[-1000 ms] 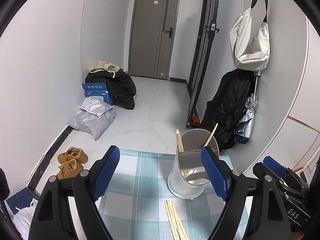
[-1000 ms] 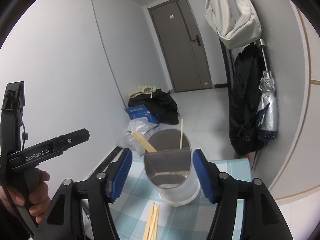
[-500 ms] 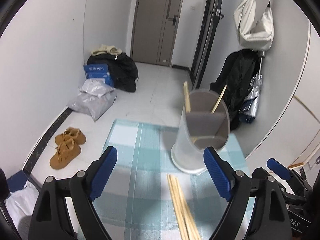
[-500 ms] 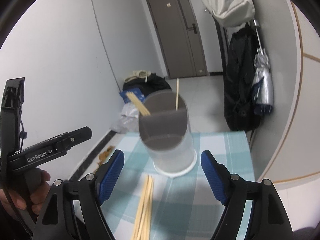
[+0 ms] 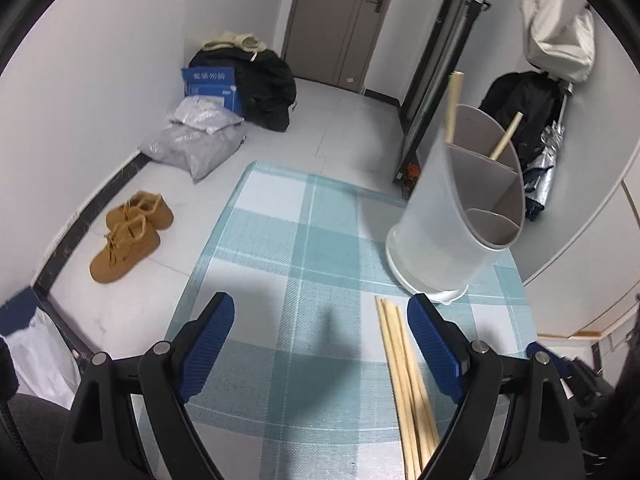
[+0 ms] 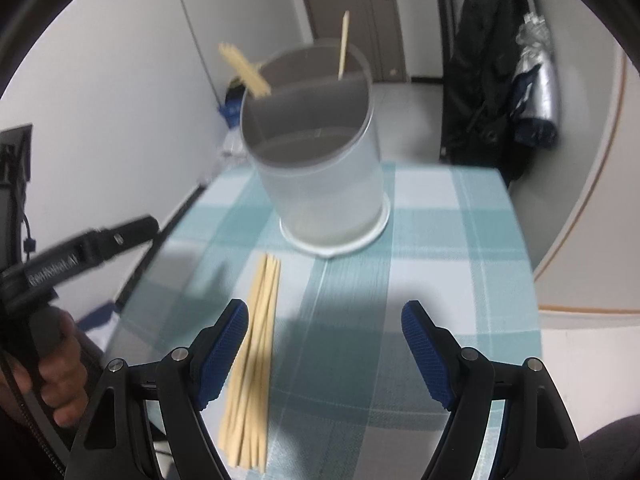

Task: Organize utensils
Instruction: 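Move both grippers down toward the chopsticks lying beside the holder, then pinch one chopstick with the right gripper while the left gripper pinches another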

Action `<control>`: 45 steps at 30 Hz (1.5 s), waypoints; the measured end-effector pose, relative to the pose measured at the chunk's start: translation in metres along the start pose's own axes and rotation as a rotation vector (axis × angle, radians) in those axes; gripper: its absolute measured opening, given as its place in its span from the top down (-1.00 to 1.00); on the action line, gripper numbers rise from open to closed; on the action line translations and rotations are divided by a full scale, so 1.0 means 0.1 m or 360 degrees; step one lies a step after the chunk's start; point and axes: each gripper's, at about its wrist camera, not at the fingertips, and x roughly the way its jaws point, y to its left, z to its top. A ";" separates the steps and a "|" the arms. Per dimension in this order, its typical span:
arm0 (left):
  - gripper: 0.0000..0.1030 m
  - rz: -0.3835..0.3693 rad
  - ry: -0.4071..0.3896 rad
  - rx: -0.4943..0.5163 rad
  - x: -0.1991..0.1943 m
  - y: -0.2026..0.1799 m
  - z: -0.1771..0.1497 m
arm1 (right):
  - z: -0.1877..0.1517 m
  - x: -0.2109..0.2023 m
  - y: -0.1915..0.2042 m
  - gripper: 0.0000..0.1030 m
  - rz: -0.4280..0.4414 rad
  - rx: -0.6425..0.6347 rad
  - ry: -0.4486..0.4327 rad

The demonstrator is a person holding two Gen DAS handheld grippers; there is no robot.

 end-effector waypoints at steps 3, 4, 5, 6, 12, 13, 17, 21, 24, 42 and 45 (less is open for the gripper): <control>-0.65 0.0015 -0.0005 -0.0034 0.03 0.06 0.03 | 0.01 0.18 0.04 -0.52 -0.0009 -0.0030 0.0092; -0.65 0.0021 0.0001 -0.0045 0.05 0.09 0.04 | 0.01 0.18 0.04 -0.51 -0.0009 -0.0030 0.0092; -0.65 0.0019 0.0012 -0.0065 0.06 0.12 0.05 | 0.03 0.27 0.09 -0.46 0.0011 -0.0042 0.0129; -0.65 0.0014 0.0020 -0.0086 0.07 0.14 0.07 | 0.05 0.31 0.12 -0.43 0.0020 -0.0050 0.0146; -0.65 0.0026 0.0004 -0.0198 0.08 0.32 0.16 | 0.14 0.60 0.28 0.06 0.0073 -0.0108 0.0244; -0.65 0.0040 -0.0012 -0.0208 0.07 0.34 0.18 | 0.14 0.64 0.30 0.18 0.0071 -0.0120 0.0257; -0.65 0.0034 0.0009 -0.0231 0.10 0.39 0.19 | 0.16 0.75 0.35 0.33 0.0041 -0.0142 0.0311; -0.65 0.0023 0.0025 -0.0254 0.11 0.40 0.20 | 0.19 0.76 0.41 0.38 0.0038 -0.0173 0.0325; -0.65 0.0008 0.0035 -0.0278 0.11 0.42 0.22 | 0.19 0.81 0.47 0.52 0.0033 -0.0216 0.0361; -0.65 -0.0026 0.0111 -0.0308 0.18 0.43 0.23 | 0.16 0.39 -0.01 0.90 0.0278 0.0232 0.0268; -0.65 -0.0036 0.0146 -0.0257 0.21 0.38 0.20 | 0.16 0.33 -0.12 0.90 0.0314 0.0322 0.0241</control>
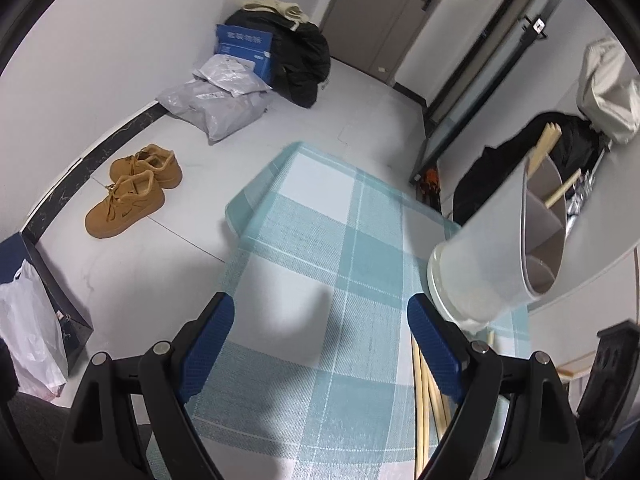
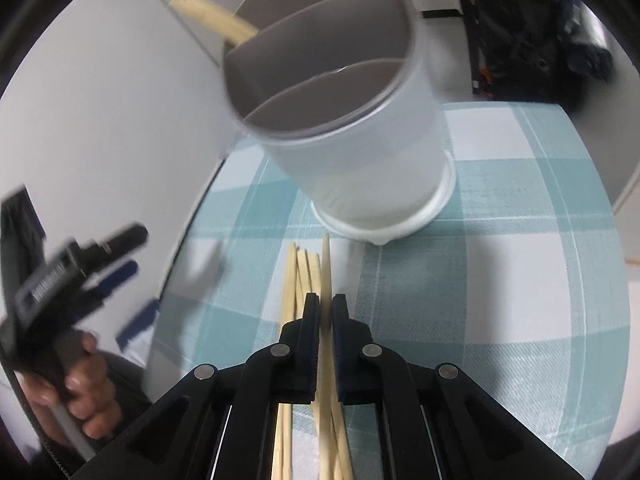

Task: Organize utensils
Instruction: 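Pinch one chopstick with the right gripper while the left gripper pinches another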

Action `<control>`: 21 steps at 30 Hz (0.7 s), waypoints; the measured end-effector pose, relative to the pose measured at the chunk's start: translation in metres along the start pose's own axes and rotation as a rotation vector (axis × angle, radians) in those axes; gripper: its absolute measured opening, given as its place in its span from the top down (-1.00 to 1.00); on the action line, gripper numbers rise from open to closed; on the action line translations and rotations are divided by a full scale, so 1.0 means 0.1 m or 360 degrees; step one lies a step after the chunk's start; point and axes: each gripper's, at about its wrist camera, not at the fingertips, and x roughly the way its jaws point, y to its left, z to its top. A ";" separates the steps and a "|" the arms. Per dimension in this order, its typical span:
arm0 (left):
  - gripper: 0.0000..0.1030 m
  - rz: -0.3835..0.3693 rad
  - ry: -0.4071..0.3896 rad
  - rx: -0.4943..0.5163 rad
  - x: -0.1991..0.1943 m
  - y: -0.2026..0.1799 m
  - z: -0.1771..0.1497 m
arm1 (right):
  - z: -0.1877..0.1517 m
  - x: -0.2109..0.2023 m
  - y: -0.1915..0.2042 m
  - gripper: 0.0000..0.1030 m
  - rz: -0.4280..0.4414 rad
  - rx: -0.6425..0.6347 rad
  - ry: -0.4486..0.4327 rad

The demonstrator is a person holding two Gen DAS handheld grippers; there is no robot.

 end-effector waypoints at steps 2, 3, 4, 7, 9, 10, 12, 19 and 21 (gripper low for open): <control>-0.65 -0.0002 0.0034 0.0047 0.04 -0.05 -0.03 | 0.00 -0.03 -0.04 0.90 0.0037 0.0062 -0.0016; -0.65 -0.0010 0.0047 0.0076 0.04 -0.08 -0.05 | 0.00 -0.05 -0.08 0.90 0.0069 0.0099 -0.0027; -0.65 -0.0053 0.0069 0.0104 0.04 -0.13 -0.07 | -0.01 -0.09 -0.13 0.90 0.0097 0.0130 -0.0039; -0.65 -0.0087 0.0109 0.0242 0.05 -0.29 -0.15 | -0.03 -0.19 -0.26 0.90 0.0165 0.0225 -0.0081; -0.65 -0.0021 0.0117 0.0331 0.08 -0.39 -0.24 | -0.02 -0.22 -0.29 0.90 0.0203 0.0267 -0.0106; -0.65 -0.0015 0.0149 0.0376 0.12 -0.43 -0.29 | -0.03 -0.26 -0.34 0.90 0.0228 0.0296 -0.0125; -0.65 0.0016 0.0195 0.0428 0.18 -0.49 -0.35 | -0.04 -0.32 -0.43 0.90 0.0272 0.0349 -0.0154; -0.65 0.0127 0.0299 0.0579 0.34 -0.65 -0.54 | -0.03 -0.54 -0.73 0.90 0.0335 0.0470 -0.0233; -0.65 0.0209 0.0313 0.0636 0.39 -0.69 -0.59 | -0.01 -0.57 -0.81 0.90 0.0341 0.0480 -0.0256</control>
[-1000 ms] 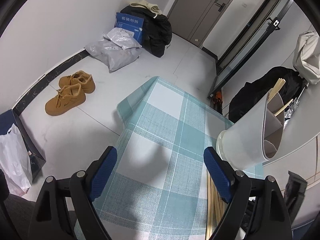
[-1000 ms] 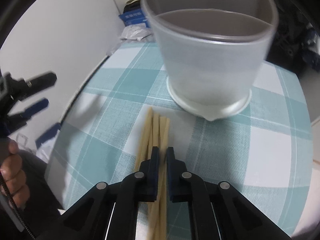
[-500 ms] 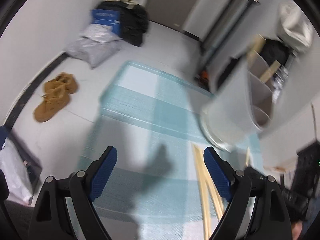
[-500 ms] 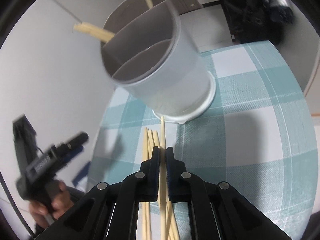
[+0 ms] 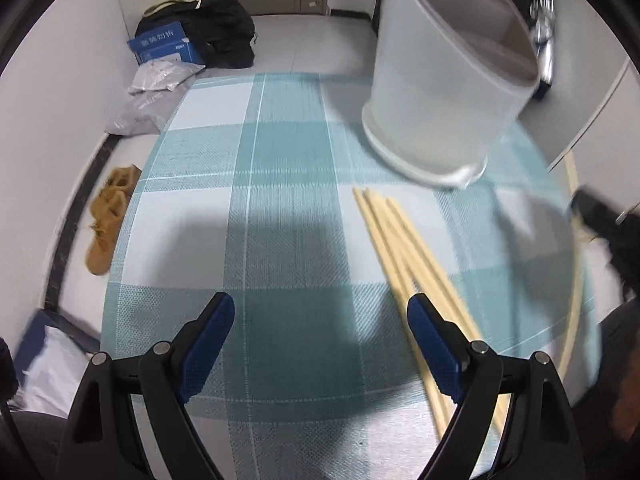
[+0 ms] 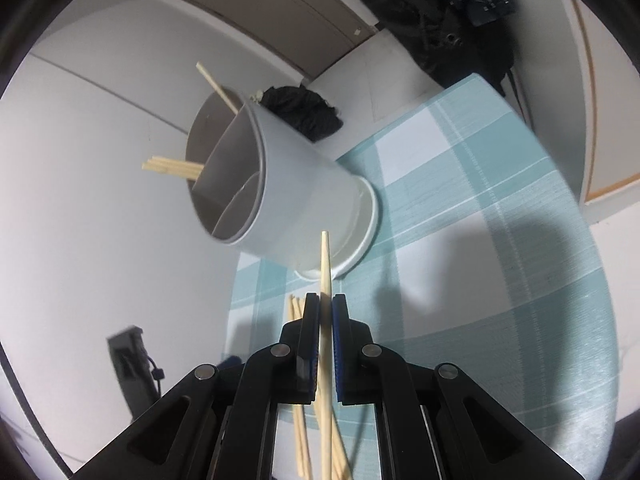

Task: Organize utensils
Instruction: 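Pinch one chopstick with the right gripper while the left gripper pinches another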

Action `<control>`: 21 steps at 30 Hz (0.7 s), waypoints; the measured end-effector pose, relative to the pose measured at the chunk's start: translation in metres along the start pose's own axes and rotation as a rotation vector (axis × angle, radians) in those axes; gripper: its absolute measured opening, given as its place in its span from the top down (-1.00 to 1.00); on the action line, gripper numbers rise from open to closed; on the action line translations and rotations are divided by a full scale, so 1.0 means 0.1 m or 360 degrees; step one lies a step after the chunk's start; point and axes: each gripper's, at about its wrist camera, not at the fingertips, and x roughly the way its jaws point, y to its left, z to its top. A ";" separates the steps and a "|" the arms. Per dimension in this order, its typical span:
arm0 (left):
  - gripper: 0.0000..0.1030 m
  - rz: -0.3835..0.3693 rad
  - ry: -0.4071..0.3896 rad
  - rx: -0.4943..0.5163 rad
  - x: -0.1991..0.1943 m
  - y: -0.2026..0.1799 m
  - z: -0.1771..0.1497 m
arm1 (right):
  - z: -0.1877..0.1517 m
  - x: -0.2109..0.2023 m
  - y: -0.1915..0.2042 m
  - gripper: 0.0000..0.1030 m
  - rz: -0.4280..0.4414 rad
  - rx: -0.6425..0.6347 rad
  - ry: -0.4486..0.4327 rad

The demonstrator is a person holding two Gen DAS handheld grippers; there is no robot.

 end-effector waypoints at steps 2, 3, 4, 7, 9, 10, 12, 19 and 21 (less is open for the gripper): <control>-0.66 0.0014 0.0031 0.0010 0.04 -0.02 -0.02 | -0.01 -0.05 -0.01 0.90 0.0023 0.0011 -0.0032; -0.66 0.0011 0.0020 -0.0003 0.02 0.00 -0.02 | 0.00 -0.04 -0.02 0.90 0.0028 0.0012 -0.0041; -0.66 0.0017 0.0030 -0.0008 0.02 0.01 -0.02 | 0.00 -0.05 -0.03 0.90 0.0026 0.0003 -0.0047; -0.66 0.0016 0.0050 -0.0032 0.03 -0.01 -0.01 | 0.01 0.01 -0.08 0.90 0.0025 -0.0013 -0.0052; -0.66 0.0015 0.0067 -0.0031 0.04 -0.01 0.01 | 0.01 0.02 -0.10 0.90 0.0023 -0.0008 -0.0050; -0.66 0.0013 0.0077 -0.0024 0.05 0.00 0.02 | 0.01 0.04 -0.12 0.90 0.0028 -0.0004 -0.0051; -0.66 0.0013 0.0087 -0.0025 0.07 -0.03 0.04 | 0.00 -0.01 -0.12 0.90 0.0032 -0.0024 -0.0075; -0.66 0.0086 0.0107 -0.0007 0.15 -0.11 0.09 | 0.00 -0.06 -0.05 0.90 0.0012 -0.0121 -0.0121; -0.65 0.0097 0.0109 -0.0026 0.16 -0.09 0.12 | 0.00 -0.07 -0.05 0.90 0.0015 -0.0120 -0.0130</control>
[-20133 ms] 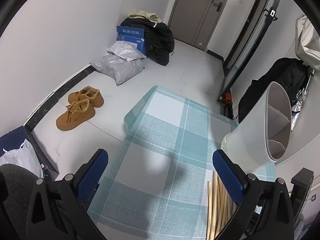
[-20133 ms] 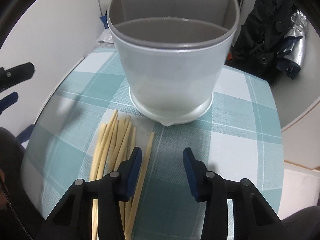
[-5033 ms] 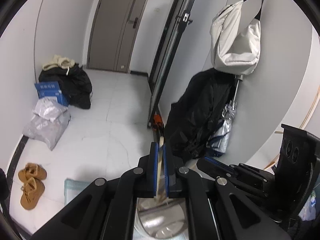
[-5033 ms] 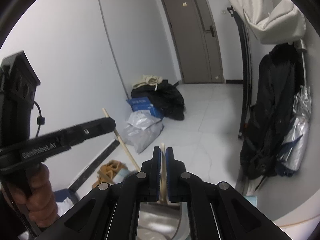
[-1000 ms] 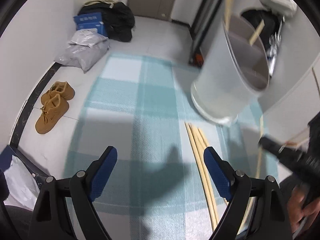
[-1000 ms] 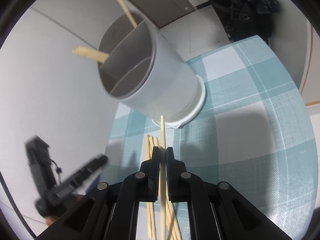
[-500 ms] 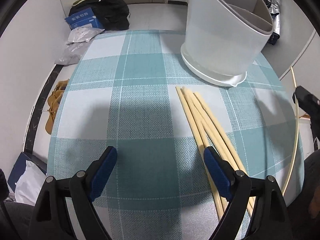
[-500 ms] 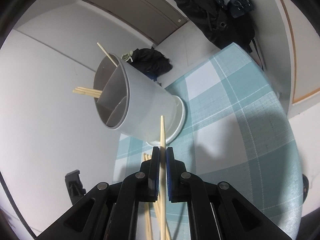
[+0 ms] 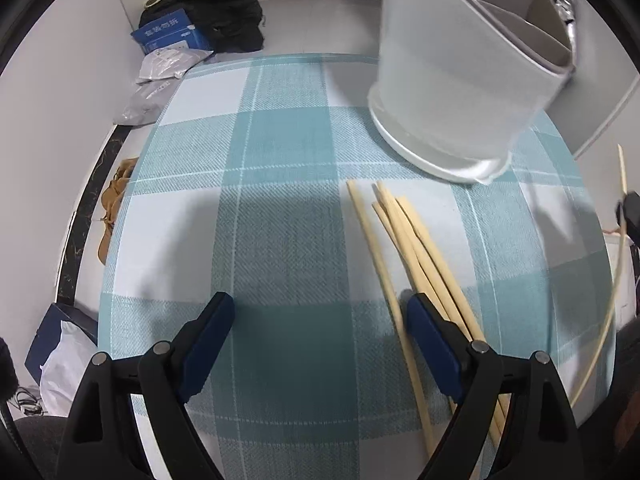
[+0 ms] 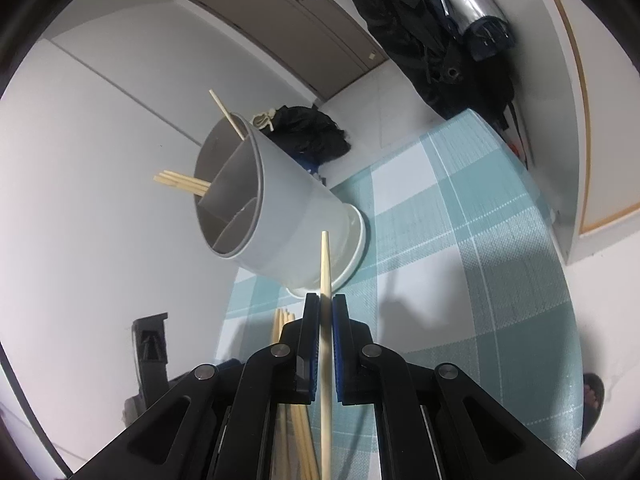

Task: Organize utensils
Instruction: 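Pinch one chopstick with the right gripper while the left gripper pinches another, then lift both chopsticks and carry them over the white holder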

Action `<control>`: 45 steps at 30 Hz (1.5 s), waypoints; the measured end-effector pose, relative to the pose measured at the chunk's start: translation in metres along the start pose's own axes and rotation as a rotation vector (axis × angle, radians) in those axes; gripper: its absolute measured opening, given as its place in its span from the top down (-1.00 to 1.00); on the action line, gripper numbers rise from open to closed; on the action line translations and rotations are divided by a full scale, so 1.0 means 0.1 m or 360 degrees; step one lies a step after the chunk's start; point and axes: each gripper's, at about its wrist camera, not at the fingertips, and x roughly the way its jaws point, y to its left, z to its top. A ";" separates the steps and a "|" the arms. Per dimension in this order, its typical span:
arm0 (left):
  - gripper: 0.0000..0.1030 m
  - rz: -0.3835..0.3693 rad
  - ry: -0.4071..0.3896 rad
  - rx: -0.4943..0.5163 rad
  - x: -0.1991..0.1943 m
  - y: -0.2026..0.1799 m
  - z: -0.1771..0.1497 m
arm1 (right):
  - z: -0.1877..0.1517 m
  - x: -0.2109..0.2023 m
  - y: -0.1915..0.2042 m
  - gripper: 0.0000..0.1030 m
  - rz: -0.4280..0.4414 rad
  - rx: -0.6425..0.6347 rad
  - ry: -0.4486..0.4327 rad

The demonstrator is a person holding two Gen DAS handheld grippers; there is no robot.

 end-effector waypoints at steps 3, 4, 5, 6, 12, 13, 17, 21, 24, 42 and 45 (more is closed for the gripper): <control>-0.65 0.0019 0.0006 -0.0038 0.04 0.03 0.08 | 0.02 -0.01 -0.02 0.90 0.0001 0.0018 -0.0013; -0.64 0.0027 0.0007 -0.0051 0.04 0.03 0.10 | 0.03 -0.02 -0.03 0.90 0.0005 0.0025 -0.0021; -0.63 0.0037 0.0007 -0.0056 0.05 0.03 0.12 | 0.03 -0.02 -0.04 0.90 0.0005 0.0028 -0.0027; -0.58 0.0039 0.0012 -0.0064 0.06 0.03 0.14 | 0.04 -0.03 -0.04 0.90 0.0009 0.0029 -0.0035; -0.23 0.0046 0.0026 -0.0107 0.10 0.00 0.29 | 0.08 -0.05 -0.02 0.90 0.0021 0.0000 -0.0059; -0.14 0.0053 0.0019 -0.0116 0.10 0.01 0.30 | 0.09 -0.05 -0.02 0.90 0.0023 -0.0002 -0.0059; 0.75 0.0054 0.0031 -0.0100 0.08 -0.08 0.33 | 0.10 -0.04 -0.04 0.90 0.0024 -0.0003 -0.0059; 0.96 0.0099 0.0043 -0.0077 0.08 -0.15 0.33 | 0.11 -0.05 -0.04 0.90 0.0011 -0.0015 -0.0065; 0.97 0.0070 0.0037 -0.0116 0.06 -0.10 0.31 | 0.09 -0.06 -0.02 0.90 -0.0003 -0.0036 -0.0074; 0.98 -0.0267 -0.0639 -0.0038 -1.05 -0.01 0.01 | -0.25 -0.24 0.75 0.90 -0.0093 -0.0562 -0.0258; 0.98 -0.0308 -0.0695 -0.0056 -1.11 0.04 -0.02 | -0.26 -0.23 0.84 0.90 -0.0110 -0.0592 -0.0267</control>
